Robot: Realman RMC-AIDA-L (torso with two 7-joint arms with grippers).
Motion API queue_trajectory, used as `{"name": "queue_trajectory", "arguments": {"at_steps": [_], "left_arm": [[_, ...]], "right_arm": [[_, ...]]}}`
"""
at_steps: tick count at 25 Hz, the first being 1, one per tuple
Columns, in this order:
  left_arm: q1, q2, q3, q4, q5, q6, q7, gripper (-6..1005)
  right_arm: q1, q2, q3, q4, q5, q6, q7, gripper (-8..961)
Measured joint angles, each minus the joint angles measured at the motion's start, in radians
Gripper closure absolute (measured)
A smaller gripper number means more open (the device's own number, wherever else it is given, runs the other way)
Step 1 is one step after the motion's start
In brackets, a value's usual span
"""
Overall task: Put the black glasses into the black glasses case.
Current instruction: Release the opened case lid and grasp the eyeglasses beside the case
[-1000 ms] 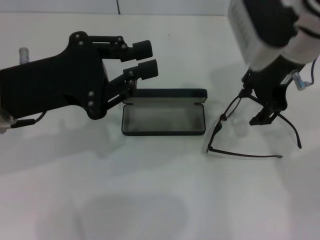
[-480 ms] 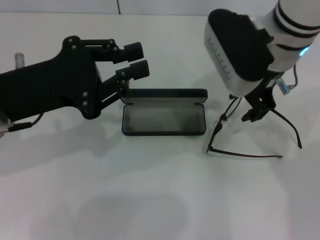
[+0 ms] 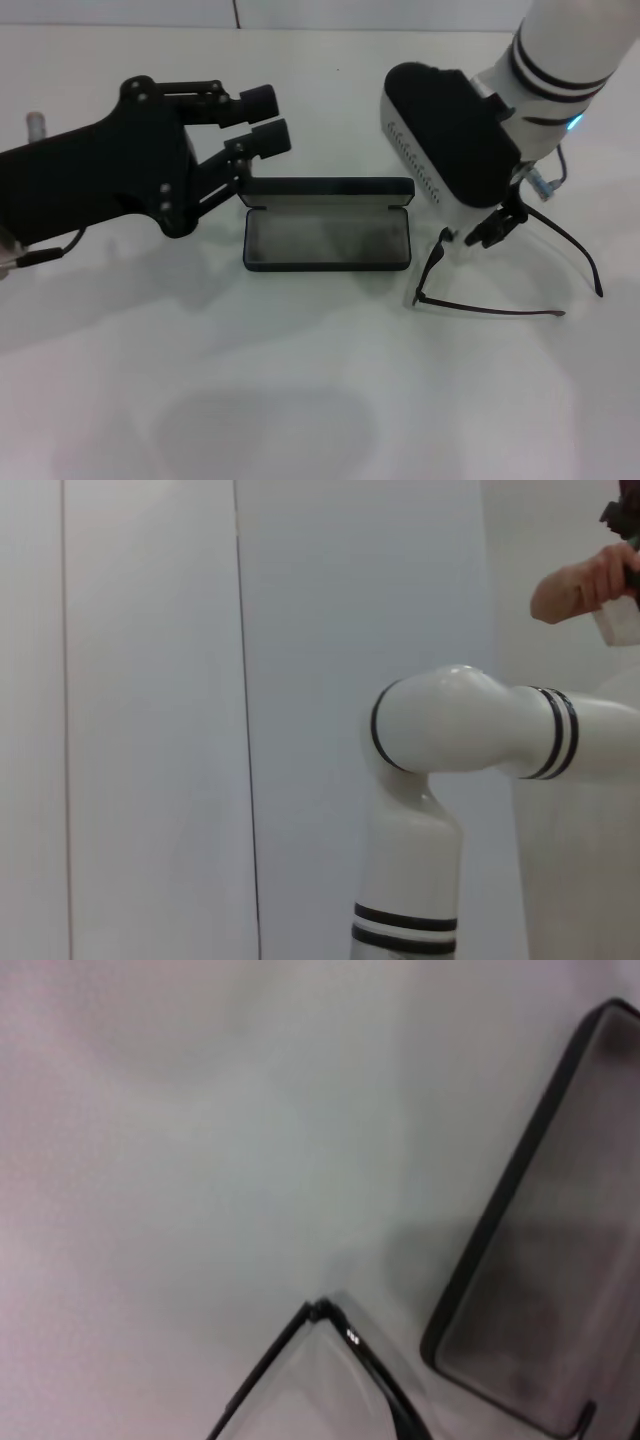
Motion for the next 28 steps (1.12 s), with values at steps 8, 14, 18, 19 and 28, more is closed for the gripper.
{"name": "queue_trajectory", "arguments": {"at_steps": [8, 14, 18, 19, 28], "left_arm": [[0.003, -0.001, -0.003, -0.012, -0.001, 0.001, 0.008, 807], [-0.007, -0.002, -0.012, -0.044, -0.002, 0.001, 0.023, 815], [-0.013, -0.002, -0.013, -0.054, -0.002, 0.001, 0.025, 820], [-0.013, -0.001, -0.014, -0.056, -0.003, 0.001, 0.025, 821], [-0.015, 0.001, -0.017, -0.066, -0.003, 0.001, 0.027, 833]], "right_arm": [[0.001, 0.0, -0.071, 0.035, 0.034, 0.054, -0.021, 409], [-0.005, 0.0, -0.109, 0.048, 0.041, 0.087, -0.021, 409], [-0.007, 0.0, -0.119, 0.064, 0.044, 0.109, -0.021, 410], [-0.007, 0.0, -0.126, 0.066, 0.044, 0.114, -0.021, 410], [-0.012, 0.0, -0.179, 0.068, 0.049, 0.139, -0.021, 500]]}}
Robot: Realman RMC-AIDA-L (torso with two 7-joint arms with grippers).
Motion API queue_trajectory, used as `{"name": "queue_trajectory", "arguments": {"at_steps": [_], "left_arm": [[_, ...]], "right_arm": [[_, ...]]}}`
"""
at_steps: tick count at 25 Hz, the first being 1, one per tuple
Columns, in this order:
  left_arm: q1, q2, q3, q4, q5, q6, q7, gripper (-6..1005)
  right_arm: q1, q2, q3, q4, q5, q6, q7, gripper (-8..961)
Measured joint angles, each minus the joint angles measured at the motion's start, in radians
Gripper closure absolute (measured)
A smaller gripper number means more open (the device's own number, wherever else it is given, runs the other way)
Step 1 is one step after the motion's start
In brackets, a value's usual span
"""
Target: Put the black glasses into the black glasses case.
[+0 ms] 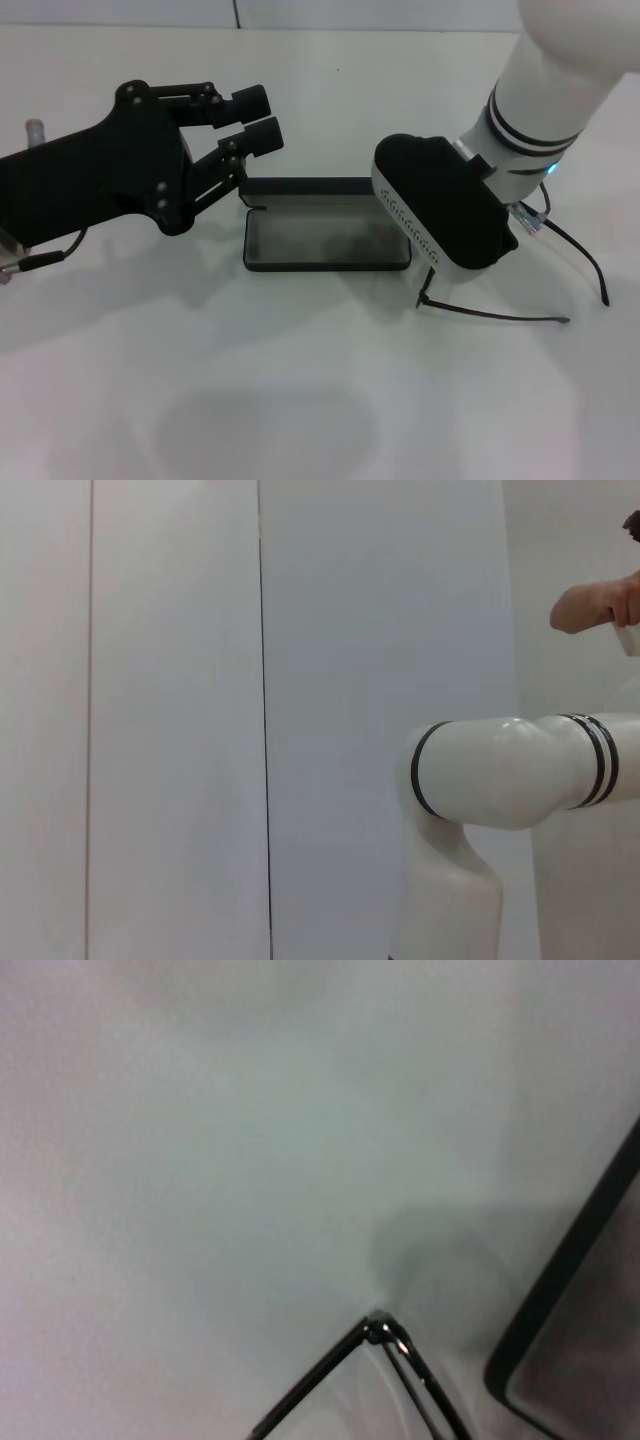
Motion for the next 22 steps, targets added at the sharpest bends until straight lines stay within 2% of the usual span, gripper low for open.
{"name": "queue_trajectory", "arguments": {"at_steps": [4, 7, 17, 19, 22], "left_arm": [[0.0, 0.0, 0.0, -0.003, 0.0, 0.0, 0.003, 839], [-0.001, 0.0, 0.0, -0.012, 0.0, 0.0, 0.008, 843], [0.017, 0.0, -0.001, -0.013, 0.0, 0.017, 0.009, 856], [0.02, 0.0, -0.014, -0.012, 0.0, 0.032, 0.009, 858], [0.019, -0.003, -0.055, -0.012, -0.005, 0.084, 0.011, 862]], "right_arm": [[-0.006, 0.0, -0.006, -0.003, 0.016, 0.001, 0.001, 675], [-0.01, 0.0, -0.011, -0.003, 0.022, 0.007, 0.005, 845], [-0.035, 0.0, -0.012, -0.081, 0.028, -0.035, 0.092, 846], [-0.052, 0.0, 0.026, -0.116, 0.03, -0.082, 0.123, 847], [-0.095, 0.0, 0.14, -0.181, 0.07, -0.173, 0.157, 847]]}}
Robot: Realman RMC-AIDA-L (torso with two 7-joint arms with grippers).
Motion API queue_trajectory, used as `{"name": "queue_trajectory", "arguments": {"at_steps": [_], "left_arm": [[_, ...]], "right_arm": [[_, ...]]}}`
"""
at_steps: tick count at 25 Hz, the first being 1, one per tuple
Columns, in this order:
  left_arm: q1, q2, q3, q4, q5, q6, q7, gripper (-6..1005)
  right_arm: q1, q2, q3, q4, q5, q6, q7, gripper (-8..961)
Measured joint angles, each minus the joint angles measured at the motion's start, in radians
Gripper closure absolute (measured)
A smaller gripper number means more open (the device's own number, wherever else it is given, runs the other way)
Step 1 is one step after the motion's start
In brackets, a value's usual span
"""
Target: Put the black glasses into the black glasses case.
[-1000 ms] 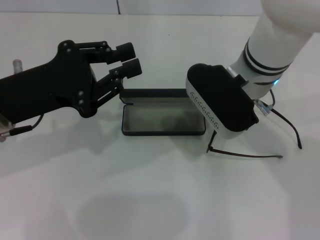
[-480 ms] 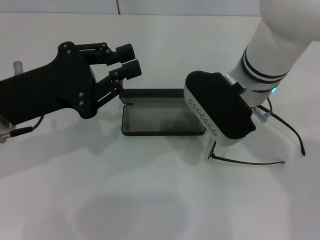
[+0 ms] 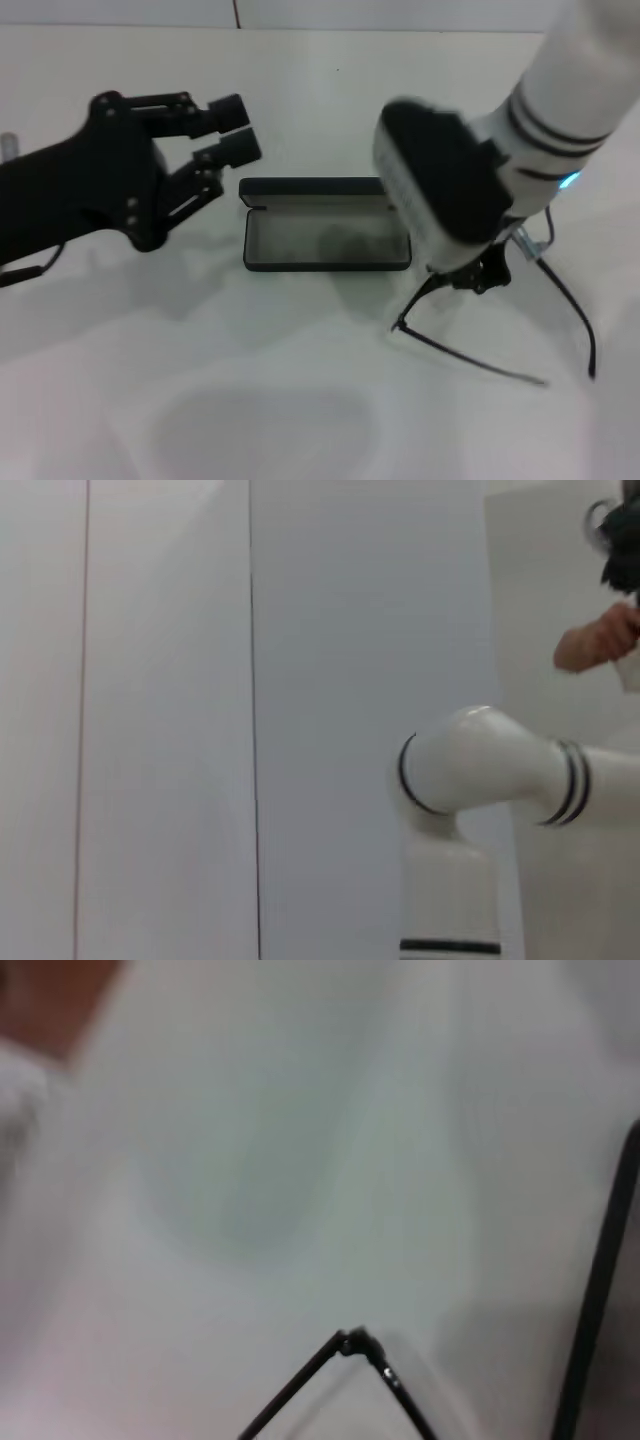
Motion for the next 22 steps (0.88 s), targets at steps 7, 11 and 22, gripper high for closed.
{"name": "queue_trajectory", "arguments": {"at_steps": [7, 11, 22], "left_arm": [[-0.013, 0.003, -0.018, 0.0, -0.057, 0.08, 0.041, 872], [-0.027, 0.003, 0.014, 0.0, -0.062, 0.084, 0.038, 877], [-0.102, -0.001, 0.159, -0.047, -0.059, 0.084, 0.061, 931]], "right_arm": [[-0.153, -0.002, 0.302, -0.165, 0.179, -0.121, 0.065, 848], [-0.273, -0.004, 0.402, -0.201, 0.317, -0.061, 0.028, 849], [-0.414, -0.003, 0.451, -0.069, 0.864, 0.09, -0.24, 849]]}}
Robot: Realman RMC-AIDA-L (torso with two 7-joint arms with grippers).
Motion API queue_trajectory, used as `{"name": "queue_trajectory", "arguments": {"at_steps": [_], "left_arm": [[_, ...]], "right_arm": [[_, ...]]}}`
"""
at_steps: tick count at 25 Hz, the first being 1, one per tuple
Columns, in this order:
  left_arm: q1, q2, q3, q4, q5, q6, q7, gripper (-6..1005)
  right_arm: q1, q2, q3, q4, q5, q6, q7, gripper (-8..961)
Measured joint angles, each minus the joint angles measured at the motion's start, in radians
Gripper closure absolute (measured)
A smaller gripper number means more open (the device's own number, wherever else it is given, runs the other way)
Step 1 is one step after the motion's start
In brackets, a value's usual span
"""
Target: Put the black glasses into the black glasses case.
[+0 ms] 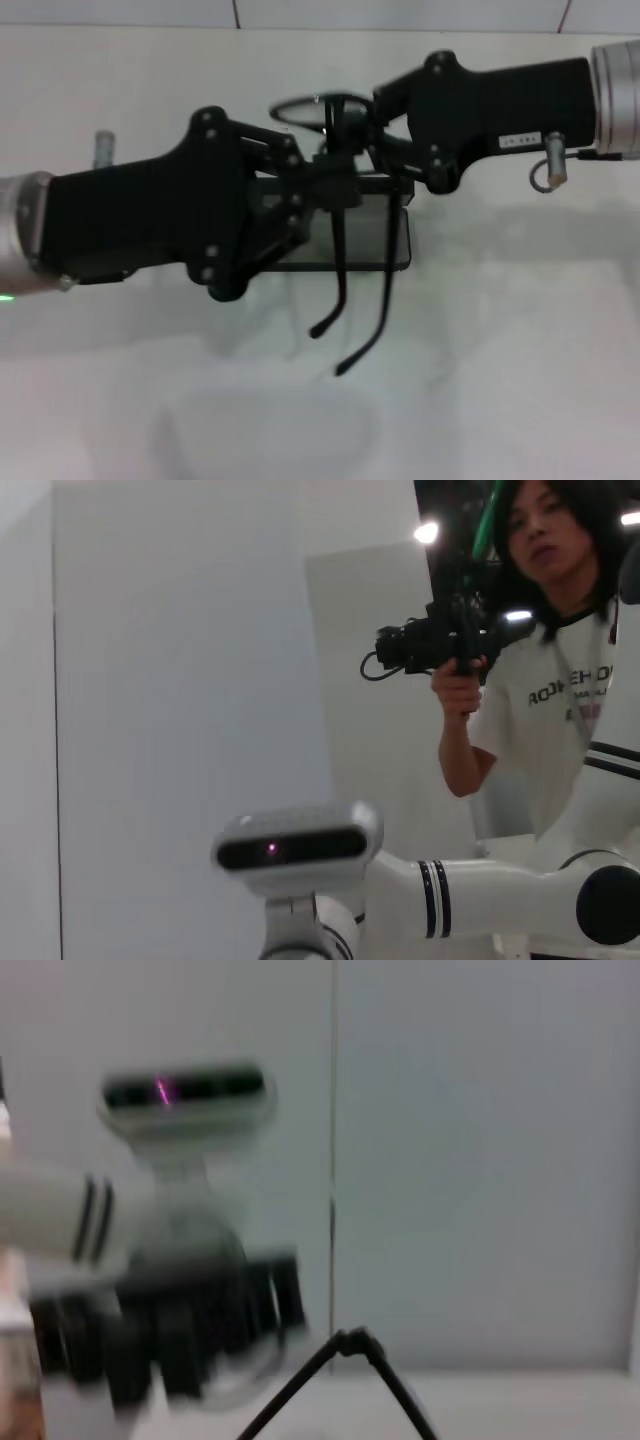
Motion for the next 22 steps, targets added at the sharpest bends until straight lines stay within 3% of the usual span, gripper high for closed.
{"name": "queue_trajectory", "arguments": {"at_steps": [8, 22], "left_arm": [[-0.044, 0.002, -0.005, -0.138, -0.002, -0.002, 0.074, 931], [-0.028, -0.002, -0.009, -0.181, -0.05, -0.003, 0.117, 931]], "right_arm": [[0.011, -0.001, 0.002, 0.079, 0.147, -0.042, -0.061, 849], [0.01, 0.001, -0.009, 0.102, 0.18, -0.087, -0.066, 849]]}}
